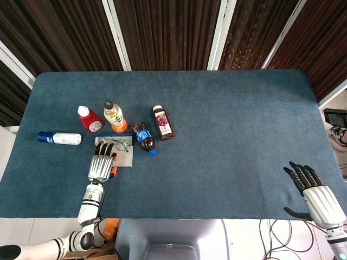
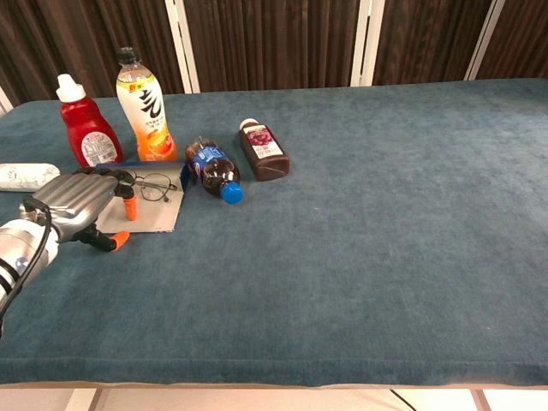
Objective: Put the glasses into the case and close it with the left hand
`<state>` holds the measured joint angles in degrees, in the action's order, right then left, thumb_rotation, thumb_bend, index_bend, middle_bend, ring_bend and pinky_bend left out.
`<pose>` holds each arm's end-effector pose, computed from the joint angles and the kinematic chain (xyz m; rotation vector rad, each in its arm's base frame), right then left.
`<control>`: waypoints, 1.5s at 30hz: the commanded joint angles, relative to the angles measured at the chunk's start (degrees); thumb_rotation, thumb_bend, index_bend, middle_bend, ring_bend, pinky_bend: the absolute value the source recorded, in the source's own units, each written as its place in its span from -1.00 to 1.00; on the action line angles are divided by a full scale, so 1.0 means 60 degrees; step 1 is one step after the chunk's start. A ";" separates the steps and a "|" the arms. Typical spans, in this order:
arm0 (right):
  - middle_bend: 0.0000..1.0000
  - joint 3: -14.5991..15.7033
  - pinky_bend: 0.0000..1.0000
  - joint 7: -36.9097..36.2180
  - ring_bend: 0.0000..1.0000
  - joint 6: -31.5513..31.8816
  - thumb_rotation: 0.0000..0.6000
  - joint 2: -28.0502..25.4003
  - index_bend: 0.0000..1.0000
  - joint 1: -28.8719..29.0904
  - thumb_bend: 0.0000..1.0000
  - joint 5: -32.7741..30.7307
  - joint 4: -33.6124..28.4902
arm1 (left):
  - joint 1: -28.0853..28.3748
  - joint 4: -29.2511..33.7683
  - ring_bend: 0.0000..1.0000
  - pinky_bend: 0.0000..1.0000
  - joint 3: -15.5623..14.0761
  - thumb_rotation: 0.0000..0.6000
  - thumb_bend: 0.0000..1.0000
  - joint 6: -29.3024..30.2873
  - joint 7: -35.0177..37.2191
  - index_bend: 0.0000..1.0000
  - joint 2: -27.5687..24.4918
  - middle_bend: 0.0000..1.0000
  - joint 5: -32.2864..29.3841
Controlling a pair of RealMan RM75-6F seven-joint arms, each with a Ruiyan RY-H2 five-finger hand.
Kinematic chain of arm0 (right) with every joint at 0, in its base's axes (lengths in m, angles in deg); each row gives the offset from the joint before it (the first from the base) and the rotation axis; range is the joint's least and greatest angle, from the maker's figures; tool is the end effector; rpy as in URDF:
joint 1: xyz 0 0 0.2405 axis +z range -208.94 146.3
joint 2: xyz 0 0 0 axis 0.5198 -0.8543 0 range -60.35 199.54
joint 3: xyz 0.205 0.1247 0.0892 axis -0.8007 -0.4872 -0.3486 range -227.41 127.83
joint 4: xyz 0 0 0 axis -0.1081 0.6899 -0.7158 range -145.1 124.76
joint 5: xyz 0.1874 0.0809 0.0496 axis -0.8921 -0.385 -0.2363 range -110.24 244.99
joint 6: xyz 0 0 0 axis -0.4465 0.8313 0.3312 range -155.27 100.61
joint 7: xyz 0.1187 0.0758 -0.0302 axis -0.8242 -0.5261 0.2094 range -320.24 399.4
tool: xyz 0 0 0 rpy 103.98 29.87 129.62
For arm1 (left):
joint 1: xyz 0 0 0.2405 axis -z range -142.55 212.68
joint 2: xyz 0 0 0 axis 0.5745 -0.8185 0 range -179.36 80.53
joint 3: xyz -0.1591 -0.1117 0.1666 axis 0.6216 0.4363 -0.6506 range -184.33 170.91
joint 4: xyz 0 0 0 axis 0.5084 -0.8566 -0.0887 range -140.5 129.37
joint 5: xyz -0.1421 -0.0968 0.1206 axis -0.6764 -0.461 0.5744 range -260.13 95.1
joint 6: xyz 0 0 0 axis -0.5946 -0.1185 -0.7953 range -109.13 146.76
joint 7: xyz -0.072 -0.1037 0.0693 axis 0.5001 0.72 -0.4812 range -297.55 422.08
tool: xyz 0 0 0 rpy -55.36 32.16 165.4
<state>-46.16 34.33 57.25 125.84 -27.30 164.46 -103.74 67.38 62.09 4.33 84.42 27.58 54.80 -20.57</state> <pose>-0.3050 -0.1497 0.1735 1.6092 -0.9231 0.8788 -0.2152 0.3217 -0.0549 -1.6246 -0.8146 -0.6734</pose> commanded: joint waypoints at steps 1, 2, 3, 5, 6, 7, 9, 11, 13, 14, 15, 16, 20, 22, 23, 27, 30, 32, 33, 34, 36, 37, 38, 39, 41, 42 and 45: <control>-1.00 0.0003 -1.00 0.0012 -1.00 -0.0003 1.00 0.0006 -1.00 0.0001 -0.52 0.0007 0.0002 | -0.0009 0.0165 -0.82 -0.81 -0.0042 1.00 -0.41 0.0052 -0.0054 -0.10 -0.0081 -0.77 0.0056; -1.00 0.0006 -1.00 0.0021 -1.00 -0.0010 1.00 0.0009 -1.00 0.0004 -0.52 0.0012 0.0006 | -0.0007 0.0210 -0.82 -0.81 -0.0053 1.00 -0.41 0.0061 -0.0061 -0.11 -0.0106 -0.77 0.0078; -1.00 0.0011 -1.00 0.0031 -1.00 -0.0019 1.00 0.0012 -1.00 0.0007 -0.53 0.0019 0.0005 | -0.0003 0.0248 -0.82 -0.81 -0.0060 1.00 -0.40 0.0047 -0.0064 -0.12 -0.0132 -0.77 0.0081; -1.00 0.0019 -1.00 0.0050 -1.00 -0.0031 1.00 0.0014 -1.00 0.0010 -0.53 0.0030 -0.0002 | 0.0013 0.0319 -0.83 -0.80 -0.0047 1.00 -0.41 -0.0037 -0.0098 -0.15 -0.0183 -0.77 0.0004; -1.00 0.0019 -1.00 0.0046 -1.00 -0.0022 1.00 0.0011 -1.00 0.0007 -0.53 0.0033 -0.0004 | 0.0022 0.0339 -0.83 -0.80 -0.0040 1.00 -0.41 -0.0067 -0.0128 -0.16 -0.0201 -0.78 -0.0036; -1.00 0.0017 -1.00 0.0036 -1.00 -0.0014 1.00 0.0009 -1.00 0.0004 -0.52 0.0030 -0.0004 | 0.0029 0.0350 -0.83 -0.80 -0.0037 1.00 -0.41 -0.0077 -0.0144 -0.17 -0.0209 -0.78 -0.0056; -1.00 0.0009 -1.00 0.0020 -1.00 0.0001 1.00 0.0007 -1.00 0.0000 -0.52 0.0022 -0.0003 | 0.0041 0.0339 -0.83 -0.80 -0.0040 1.00 -0.41 -0.0067 -0.0170 -0.17 -0.0207 -0.78 -0.0058; -1.00 0.0010 -1.00 0.0017 -1.00 0.0005 1.00 0.0008 -1.00 -0.0002 -0.52 0.0024 0.0002 | 0.0059 0.0267 -0.83 -0.80 -0.0037 1.00 -0.41 -0.0064 -0.0194 -0.18 -0.0176 -0.78 -0.0074; -1.00 0.0016 -1.00 0.0020 -1.00 -0.0009 1.00 0.0006 -1.00 0.0005 -0.53 0.0032 0.0004 | 0.0092 0.0143 -0.83 -0.80 0.0007 1.00 -0.41 -0.0100 -0.0223 -0.18 -0.0118 -0.78 -0.0157; -1.00 0.0016 -1.00 0.0019 -1.00 -0.0009 1.00 0.0005 -1.00 0.0006 -0.53 0.0034 0.0004 | 0.0111 0.0077 -0.83 -0.80 0.0035 1.00 -0.41 -0.0118 -0.0240 -0.17 -0.0087 -0.77 -0.0202; -1.00 0.0016 -1.00 0.0017 -1.00 -0.0007 1.00 0.0004 -1.00 0.0005 -0.53 0.0032 0.0003 | 0.0124 0.0009 -0.82 -0.79 0.0063 1.00 -0.41 -0.0125 -0.0252 -0.17 -0.0053 -0.77 -0.0245; -1.00 0.0012 -1.00 0.0011 -1.00 -0.0005 1.00 0.0004 -1.00 0.0005 -0.53 0.0027 0.0002 | 0.0139 -0.0082 -0.82 -0.79 0.0090 1.00 -0.41 -0.0118 -0.0267 -0.16 -0.0007 -0.77 -0.0283; -1.00 0.0006 -1.00 -0.0009 -1.00 0.0000 1.00 -0.0001 -1.00 0.0005 -0.52 0.0018 0.0003 | 0.0157 -0.0330 -0.81 -0.78 0.0120 1.00 -0.41 -0.0012 -0.0221 -0.13 0.0124 -0.76 -0.0257; -1.00 0.0010 -1.00 -0.0011 -1.00 -0.0002 1.00 -0.0001 -1.00 0.0006 -0.53 0.0026 0.0002 | 0.0153 -0.0484 -0.80 -0.77 0.0129 1.00 -0.40 0.0136 -0.0105 -0.11 0.0223 -0.75 -0.0140; -1.00 0.0012 -1.00 -0.0010 -1.00 -0.0002 1.00 -0.0001 -1.00 0.0006 -0.53 0.0028 0.0002 | 0.0151 -0.0553 -0.80 -0.77 0.0136 1.00 -0.39 0.0206 -0.0026 -0.08 0.0270 -0.74 -0.0074; -1.00 0.0014 -1.00 -0.0026 -1.00 0.0019 1.00 -0.0004 -1.00 -0.0002 -0.52 0.0038 -0.0001 | 0.0190 -0.1076 -0.77 -0.75 0.0182 1.00 -0.33 0.0568 0.0276 -0.01 0.0541 -0.70 0.0268; -1.00 0.0012 -1.00 -0.0049 -1.00 0.0036 1.00 -0.0008 -1.00 -0.0005 -0.53 0.0042 0.0007 | 0.0254 -0.1658 -0.75 -0.74 0.0213 1.00 -0.29 0.0796 0.0459 0.04 0.0799 -0.67 0.0519; -1.00 0.0009 -1.00 -0.0052 -1.00 0.0033 1.00 -0.0008 -1.00 -0.0003 -0.53 0.0039 0.0009 | 0.0284 -0.1969 -0.75 -0.74 0.0225 1.00 -0.29 0.0916 0.0577 0.05 0.0939 -0.66 0.0654; -1.00 0.0008 -1.00 -0.0054 -1.00 0.0030 1.00 -0.0008 -1.00 -0.0001 -0.53 0.0039 0.0010 | 0.0296 -0.2115 -0.75 -0.74 0.0231 1.00 -0.29 0.0962 0.0642 0.05 0.1005 -0.65 0.0714; -1.00 0.0009 -1.00 -0.0057 -1.00 0.0027 1.00 -0.0009 -1.00 0.0000 -0.52 0.0035 0.0013 | 0.0309 -0.2286 -0.74 -0.74 0.0244 1.00 -0.29 0.1007 0.0721 0.06 0.1086 -0.65 0.0770; -1.00 0.0006 -1.00 -0.0061 -1.00 0.0023 1.00 -0.0010 -1.00 0.0004 -0.53 0.0034 0.0013 | 0.0324 -0.2473 -0.74 -0.74 0.0277 1.00 -0.29 0.1009 0.0832 0.07 0.1180 -0.64 0.0807; -1.00 0.0006 -1.00 -0.0064 -1.00 0.0021 1.00 -0.0011 -1.00 0.0004 -0.53 0.0031 0.0013 | 0.0338 -0.2572 -0.74 -0.74 0.0301 1.00 -0.29 0.0990 0.0890 0.07 0.1227 -0.64 0.0820; -1.00 0.0005 -1.00 -0.0064 -1.00 0.0021 1.00 -0.0011 -1.00 0.0004 -0.53 0.0029 0.0013 | 0.0354 -0.2649 -0.74 -0.74 0.0320 1.00 -0.29 0.0975 0.0918 0.07 0.1261 -0.63 0.0830; -1.00 0.0005 -1.00 -0.0063 -1.00 0.0020 1.00 -0.0010 -1.00 0.0004 -0.53 0.0028 0.0012 | 0.0371 -0.2726 -0.74 -0.74 0.0341 1.00 -0.29 0.0955 0.0949 0.07 0.1298 -0.63 0.0836; -1.00 0.0004 -1.00 -0.0060 -1.00 0.0025 1.00 -0.0010 -1.00 0.0003 -0.53 0.0030 0.0010 | 0.0410 -0.2920 -0.74 -0.74 0.0387 1.00 -0.29 0.0913 0.1018 0.10 0.1394 -0.63 0.0848; -1.00 0.0007 -1.00 -0.0060 -1.00 0.0025 1.00 -0.0011 -1.00 0.0001 -0.53 0.0031 0.0010 | 0.0421 -0.2999 -0.74 -0.74 0.0400 1.00 -0.28 0.0886 0.1038 0.11 0.1436 -0.63 0.0846; -1.00 0.0006 -1.00 -0.0062 -1.00 0.0023 1.00 -0.0013 -1.00 0.0002 -0.53 0.0028 0.0008 | 0.0436 -0.3162 -0.74 -0.74 0.0404 1.00 -0.20 0.0818 0.1066 0.18 0.1509 -0.63 0.0872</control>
<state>-46.12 33.95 57.39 125.77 -27.28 164.62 -103.69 69.95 43.25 6.73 89.43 33.87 63.74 -15.43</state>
